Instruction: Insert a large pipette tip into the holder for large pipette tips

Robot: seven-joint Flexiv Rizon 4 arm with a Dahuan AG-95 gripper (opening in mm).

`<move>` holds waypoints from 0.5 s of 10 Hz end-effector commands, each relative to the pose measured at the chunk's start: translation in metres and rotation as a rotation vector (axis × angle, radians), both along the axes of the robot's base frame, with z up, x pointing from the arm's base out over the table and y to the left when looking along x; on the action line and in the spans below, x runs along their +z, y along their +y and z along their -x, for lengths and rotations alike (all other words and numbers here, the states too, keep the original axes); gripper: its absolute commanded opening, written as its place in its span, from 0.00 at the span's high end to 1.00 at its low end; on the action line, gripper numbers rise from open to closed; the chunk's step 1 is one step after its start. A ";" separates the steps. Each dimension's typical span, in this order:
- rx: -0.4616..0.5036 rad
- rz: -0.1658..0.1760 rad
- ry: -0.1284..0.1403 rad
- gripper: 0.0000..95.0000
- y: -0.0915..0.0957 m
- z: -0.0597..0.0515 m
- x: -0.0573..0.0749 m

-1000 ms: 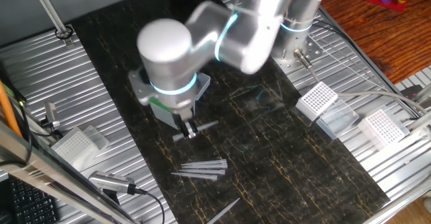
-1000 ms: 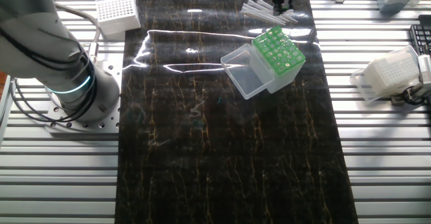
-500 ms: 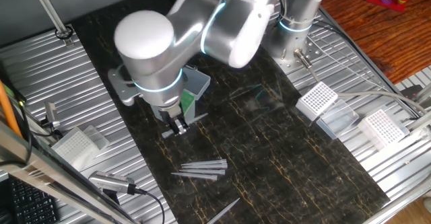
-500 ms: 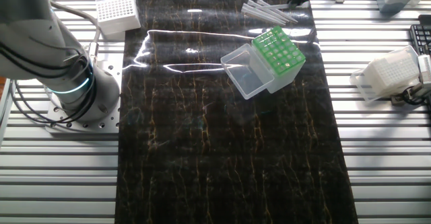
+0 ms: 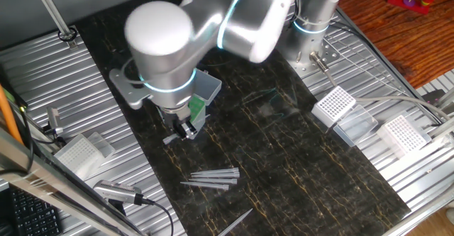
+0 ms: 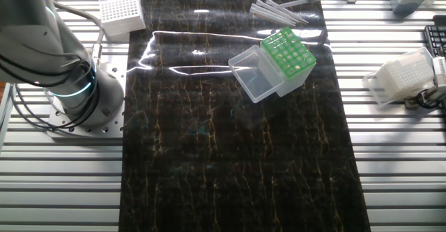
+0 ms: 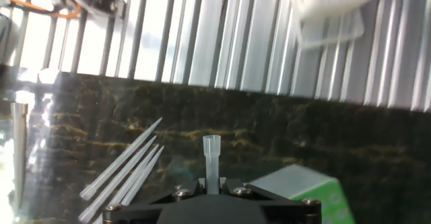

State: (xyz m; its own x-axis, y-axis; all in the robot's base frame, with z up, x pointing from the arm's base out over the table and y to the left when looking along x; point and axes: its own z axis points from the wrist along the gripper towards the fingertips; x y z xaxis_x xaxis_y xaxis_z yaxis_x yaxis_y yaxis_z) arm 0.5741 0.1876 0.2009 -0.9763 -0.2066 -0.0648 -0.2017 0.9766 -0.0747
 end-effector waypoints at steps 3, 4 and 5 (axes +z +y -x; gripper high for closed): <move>0.068 0.013 -0.107 1.00 -0.006 -0.010 0.014; 0.101 0.026 -0.160 1.00 -0.008 -0.012 0.013; 0.121 0.036 -0.193 1.00 -0.010 -0.013 0.013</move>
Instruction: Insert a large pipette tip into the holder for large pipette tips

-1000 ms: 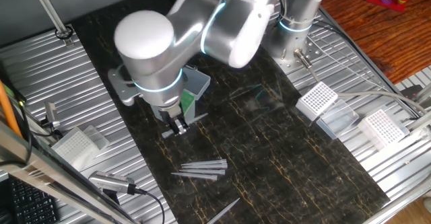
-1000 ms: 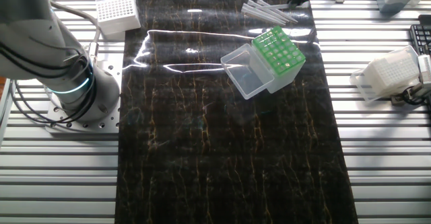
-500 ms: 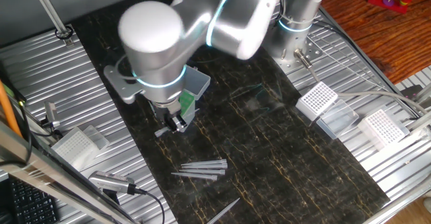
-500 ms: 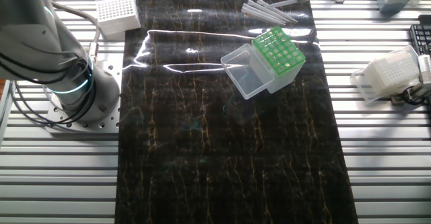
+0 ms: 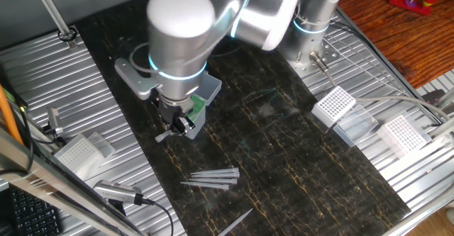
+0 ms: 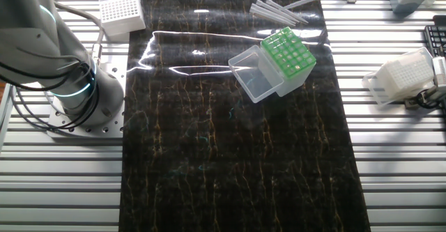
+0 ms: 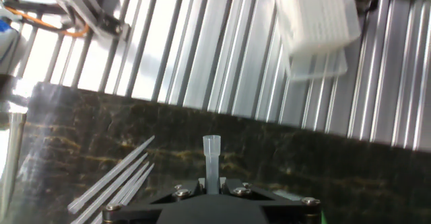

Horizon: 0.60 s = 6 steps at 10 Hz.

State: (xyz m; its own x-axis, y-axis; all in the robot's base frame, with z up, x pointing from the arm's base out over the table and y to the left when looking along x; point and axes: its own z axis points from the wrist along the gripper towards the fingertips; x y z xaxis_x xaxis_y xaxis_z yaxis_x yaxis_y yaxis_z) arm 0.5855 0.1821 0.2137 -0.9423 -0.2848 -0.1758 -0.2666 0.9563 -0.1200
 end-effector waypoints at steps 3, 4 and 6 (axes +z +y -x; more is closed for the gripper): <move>0.073 0.027 -0.133 1.00 -0.010 0.000 0.003; 0.084 0.024 -0.143 1.00 -0.012 0.000 0.005; 0.083 0.011 -0.151 1.00 -0.013 -0.003 0.012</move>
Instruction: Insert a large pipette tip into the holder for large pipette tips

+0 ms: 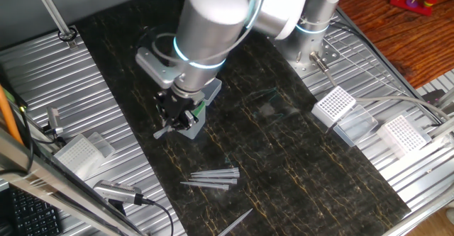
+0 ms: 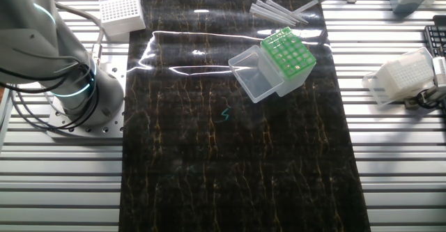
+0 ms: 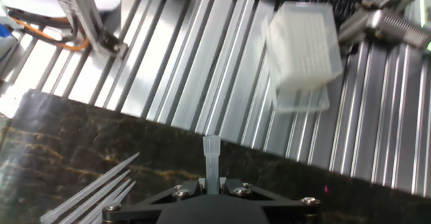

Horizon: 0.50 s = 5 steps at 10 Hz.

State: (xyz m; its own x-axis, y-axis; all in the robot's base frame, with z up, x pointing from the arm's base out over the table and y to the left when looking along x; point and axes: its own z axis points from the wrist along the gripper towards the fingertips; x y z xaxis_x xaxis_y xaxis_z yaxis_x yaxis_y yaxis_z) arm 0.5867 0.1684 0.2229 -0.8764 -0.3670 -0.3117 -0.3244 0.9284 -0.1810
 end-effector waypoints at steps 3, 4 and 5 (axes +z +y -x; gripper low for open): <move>-0.061 -0.028 0.035 1.00 0.000 -0.008 0.003; -0.074 -0.032 0.036 1.00 -0.001 -0.010 0.000; -0.067 -0.030 0.021 1.00 -0.004 -0.011 -0.003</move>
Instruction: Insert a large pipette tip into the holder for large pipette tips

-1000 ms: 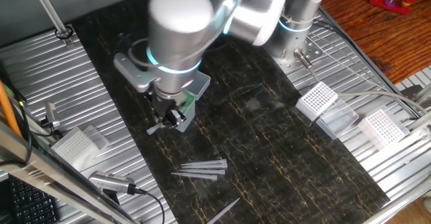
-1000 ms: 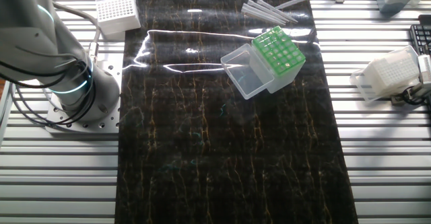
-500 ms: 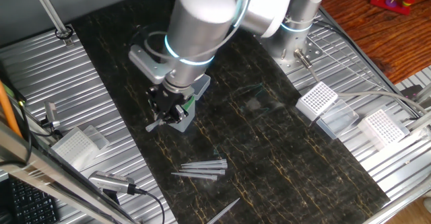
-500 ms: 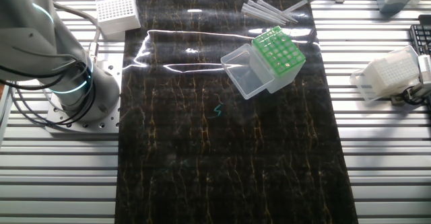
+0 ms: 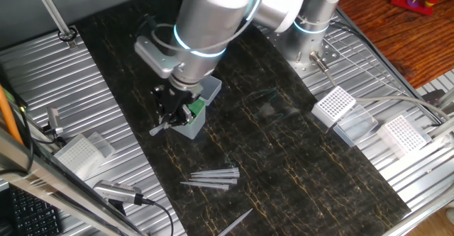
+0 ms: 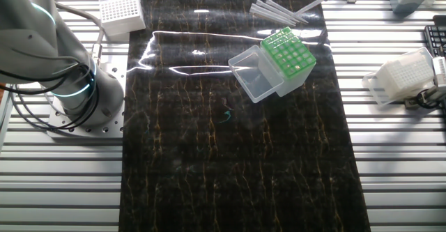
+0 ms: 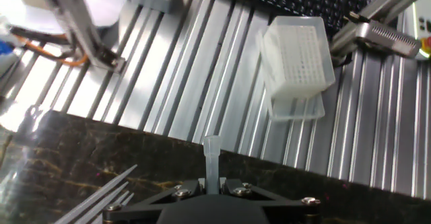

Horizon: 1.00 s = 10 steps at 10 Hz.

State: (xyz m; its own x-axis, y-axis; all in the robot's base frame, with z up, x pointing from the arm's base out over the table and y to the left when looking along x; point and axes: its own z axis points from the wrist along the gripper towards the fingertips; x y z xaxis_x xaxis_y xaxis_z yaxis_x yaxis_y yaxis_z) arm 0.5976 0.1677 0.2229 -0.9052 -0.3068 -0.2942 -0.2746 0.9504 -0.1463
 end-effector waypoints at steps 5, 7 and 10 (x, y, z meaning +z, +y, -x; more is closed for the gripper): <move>0.018 0.014 -0.064 1.00 -0.014 -0.002 -0.014; 0.015 0.020 -0.073 1.00 -0.017 -0.001 -0.013; -0.002 0.019 -0.088 1.00 -0.019 -0.002 -0.018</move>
State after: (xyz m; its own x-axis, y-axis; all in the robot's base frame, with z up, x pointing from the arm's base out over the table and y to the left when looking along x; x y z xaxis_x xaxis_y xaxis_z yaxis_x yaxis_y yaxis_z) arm 0.5995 0.1487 0.2035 -0.8784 -0.3110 -0.3629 -0.2593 0.9480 -0.1846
